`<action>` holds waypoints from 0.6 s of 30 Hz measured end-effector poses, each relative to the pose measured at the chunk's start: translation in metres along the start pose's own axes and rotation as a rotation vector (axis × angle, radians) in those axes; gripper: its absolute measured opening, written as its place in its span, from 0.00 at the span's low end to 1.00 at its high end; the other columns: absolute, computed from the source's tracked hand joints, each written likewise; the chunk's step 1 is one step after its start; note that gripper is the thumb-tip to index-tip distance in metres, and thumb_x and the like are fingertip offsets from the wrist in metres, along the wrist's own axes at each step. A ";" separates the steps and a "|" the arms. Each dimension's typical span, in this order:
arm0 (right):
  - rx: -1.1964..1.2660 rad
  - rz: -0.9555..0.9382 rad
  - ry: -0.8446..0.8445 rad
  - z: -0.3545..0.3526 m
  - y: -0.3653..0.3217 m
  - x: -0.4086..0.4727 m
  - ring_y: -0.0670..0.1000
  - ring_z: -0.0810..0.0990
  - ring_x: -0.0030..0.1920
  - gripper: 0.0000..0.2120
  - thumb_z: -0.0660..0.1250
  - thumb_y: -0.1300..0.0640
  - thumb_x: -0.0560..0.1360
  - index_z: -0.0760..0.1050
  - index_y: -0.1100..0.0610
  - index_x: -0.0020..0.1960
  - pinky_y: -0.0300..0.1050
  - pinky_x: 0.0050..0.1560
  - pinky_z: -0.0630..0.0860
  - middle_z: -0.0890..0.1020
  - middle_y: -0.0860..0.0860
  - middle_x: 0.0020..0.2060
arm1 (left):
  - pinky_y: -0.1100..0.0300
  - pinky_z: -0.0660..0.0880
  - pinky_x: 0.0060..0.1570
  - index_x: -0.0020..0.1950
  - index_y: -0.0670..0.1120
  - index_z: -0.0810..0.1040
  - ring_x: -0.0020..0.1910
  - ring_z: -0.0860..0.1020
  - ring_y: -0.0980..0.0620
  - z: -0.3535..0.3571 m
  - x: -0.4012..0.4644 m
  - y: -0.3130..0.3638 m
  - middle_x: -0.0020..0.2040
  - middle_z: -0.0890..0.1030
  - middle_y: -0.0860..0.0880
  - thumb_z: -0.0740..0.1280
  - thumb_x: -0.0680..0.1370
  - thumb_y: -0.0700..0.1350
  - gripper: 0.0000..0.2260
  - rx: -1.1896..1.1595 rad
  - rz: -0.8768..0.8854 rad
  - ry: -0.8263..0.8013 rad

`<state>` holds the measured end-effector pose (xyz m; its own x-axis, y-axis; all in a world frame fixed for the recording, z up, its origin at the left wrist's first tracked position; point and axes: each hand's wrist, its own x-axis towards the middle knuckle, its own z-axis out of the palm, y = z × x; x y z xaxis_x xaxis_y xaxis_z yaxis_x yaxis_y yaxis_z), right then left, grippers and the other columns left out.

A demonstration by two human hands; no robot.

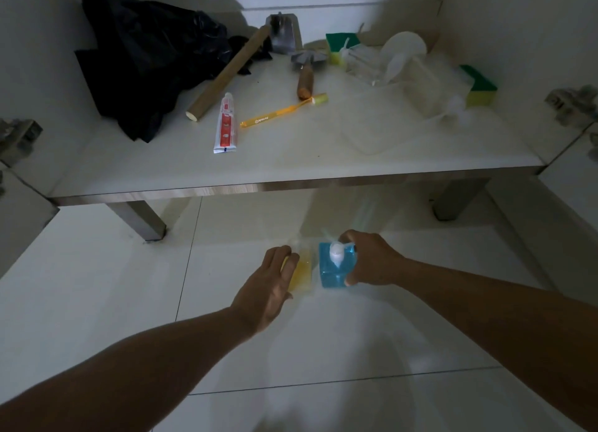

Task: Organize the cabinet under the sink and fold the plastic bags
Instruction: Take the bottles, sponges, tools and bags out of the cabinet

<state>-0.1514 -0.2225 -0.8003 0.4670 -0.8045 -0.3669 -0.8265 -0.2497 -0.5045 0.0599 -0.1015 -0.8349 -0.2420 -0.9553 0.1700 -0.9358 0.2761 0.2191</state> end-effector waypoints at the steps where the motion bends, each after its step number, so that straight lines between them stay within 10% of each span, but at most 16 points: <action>1: 0.010 -0.008 -0.001 0.001 0.001 0.000 0.51 0.75 0.58 0.39 0.81 0.59 0.60 0.69 0.53 0.68 0.42 0.52 0.74 0.76 0.52 0.63 | 0.58 0.80 0.49 0.65 0.39 0.68 0.60 0.69 0.44 0.002 -0.002 0.000 0.61 0.70 0.41 0.84 0.55 0.43 0.43 -0.001 0.002 0.004; 18: -0.055 -0.069 -0.025 0.003 0.003 -0.006 0.52 0.77 0.60 0.40 0.82 0.54 0.62 0.68 0.54 0.70 0.50 0.60 0.76 0.78 0.51 0.63 | 0.60 0.81 0.45 0.66 0.37 0.76 0.65 0.75 0.41 0.001 -0.032 0.010 0.67 0.74 0.38 0.78 0.62 0.37 0.32 0.028 0.070 -0.035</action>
<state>-0.1558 -0.2174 -0.8020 0.5307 -0.7707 -0.3527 -0.8078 -0.3341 -0.4857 0.0574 -0.0686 -0.8392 -0.3151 -0.9371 0.1503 -0.9231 0.3394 0.1806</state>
